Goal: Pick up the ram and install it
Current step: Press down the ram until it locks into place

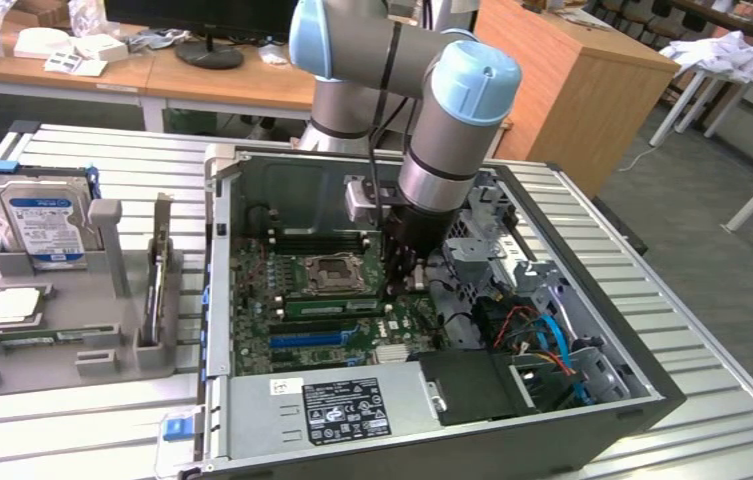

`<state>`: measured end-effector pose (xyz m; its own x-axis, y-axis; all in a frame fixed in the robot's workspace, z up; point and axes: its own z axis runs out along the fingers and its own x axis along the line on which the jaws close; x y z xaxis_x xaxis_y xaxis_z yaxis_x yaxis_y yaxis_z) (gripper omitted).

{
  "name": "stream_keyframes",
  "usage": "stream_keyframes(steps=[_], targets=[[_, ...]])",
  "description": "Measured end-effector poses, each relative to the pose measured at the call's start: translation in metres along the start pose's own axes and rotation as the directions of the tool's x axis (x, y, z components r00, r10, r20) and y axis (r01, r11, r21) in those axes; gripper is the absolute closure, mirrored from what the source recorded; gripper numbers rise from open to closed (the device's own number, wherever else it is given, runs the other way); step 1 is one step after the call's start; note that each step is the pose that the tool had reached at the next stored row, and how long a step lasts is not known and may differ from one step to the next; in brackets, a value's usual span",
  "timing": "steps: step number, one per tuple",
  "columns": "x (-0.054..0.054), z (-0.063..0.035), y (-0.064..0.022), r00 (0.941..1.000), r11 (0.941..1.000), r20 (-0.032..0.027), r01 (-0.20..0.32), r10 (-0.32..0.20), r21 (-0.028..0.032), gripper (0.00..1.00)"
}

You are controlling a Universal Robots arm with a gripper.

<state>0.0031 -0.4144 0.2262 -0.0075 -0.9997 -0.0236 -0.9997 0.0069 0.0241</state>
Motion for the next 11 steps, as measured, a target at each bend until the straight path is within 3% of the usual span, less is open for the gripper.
stream_keyframes(steps=[11], targets=[[0.0001, 0.001, 0.0, 1.0, 1.0, 0.0, 0.0, 0.0, 0.0, 0.89]])
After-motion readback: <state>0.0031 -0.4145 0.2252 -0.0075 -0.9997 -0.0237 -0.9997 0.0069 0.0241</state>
